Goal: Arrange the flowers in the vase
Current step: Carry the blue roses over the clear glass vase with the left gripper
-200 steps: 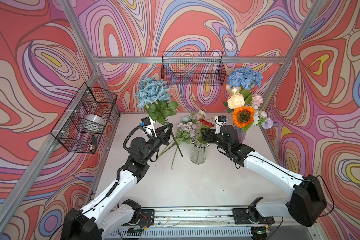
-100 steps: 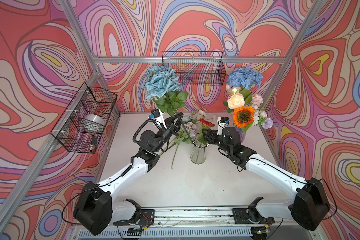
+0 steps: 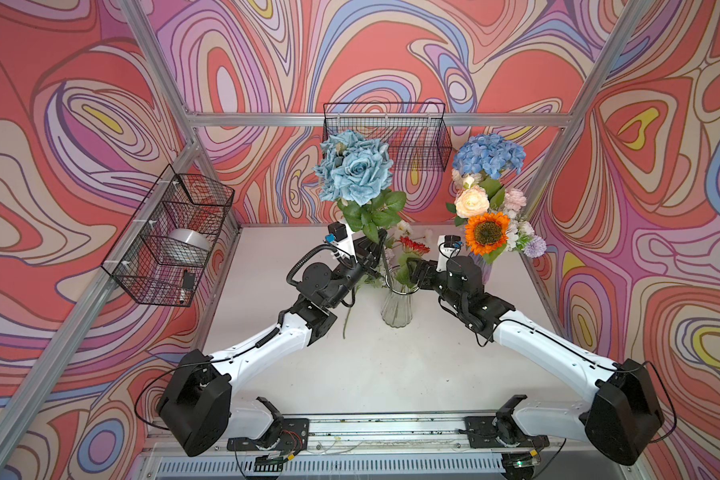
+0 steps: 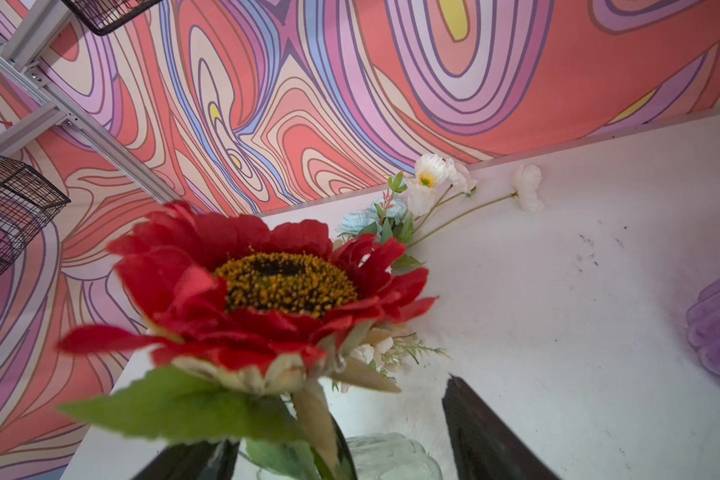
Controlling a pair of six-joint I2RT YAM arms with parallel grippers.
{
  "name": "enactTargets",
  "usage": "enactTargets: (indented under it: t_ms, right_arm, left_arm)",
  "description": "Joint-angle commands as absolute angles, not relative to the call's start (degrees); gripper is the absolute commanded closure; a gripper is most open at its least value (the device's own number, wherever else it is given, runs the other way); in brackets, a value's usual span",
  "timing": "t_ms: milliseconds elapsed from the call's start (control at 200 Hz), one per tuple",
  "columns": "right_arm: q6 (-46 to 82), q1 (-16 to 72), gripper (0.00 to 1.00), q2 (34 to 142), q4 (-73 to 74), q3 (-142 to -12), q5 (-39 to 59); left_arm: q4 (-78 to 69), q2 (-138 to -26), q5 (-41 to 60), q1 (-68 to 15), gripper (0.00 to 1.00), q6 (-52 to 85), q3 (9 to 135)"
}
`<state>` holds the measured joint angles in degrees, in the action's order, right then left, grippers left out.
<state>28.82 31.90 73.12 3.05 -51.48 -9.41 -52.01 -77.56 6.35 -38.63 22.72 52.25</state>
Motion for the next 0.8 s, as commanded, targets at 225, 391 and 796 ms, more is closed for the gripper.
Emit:
enactTargets:
  t_ms: [225,391,796]
  right_arm:
    - [28.5,31.7,0.23,71.8,2.7,-51.1,-10.4]
    - [28.0,31.6,0.23,71.3,2.2,-51.4,-11.1]
    - [27.6,31.6,0.23,71.5,1.1,-51.5,-11.7]
  left_arm:
    - [-50.6,-78.2,7.1,-38.6,1.0,22.5,58.8]
    - [-53.4,-81.5,6.9,-38.6,1.0,21.3,57.9]
    - [-59.2,-89.3,2.7,-41.5,1.0,16.1,53.0]
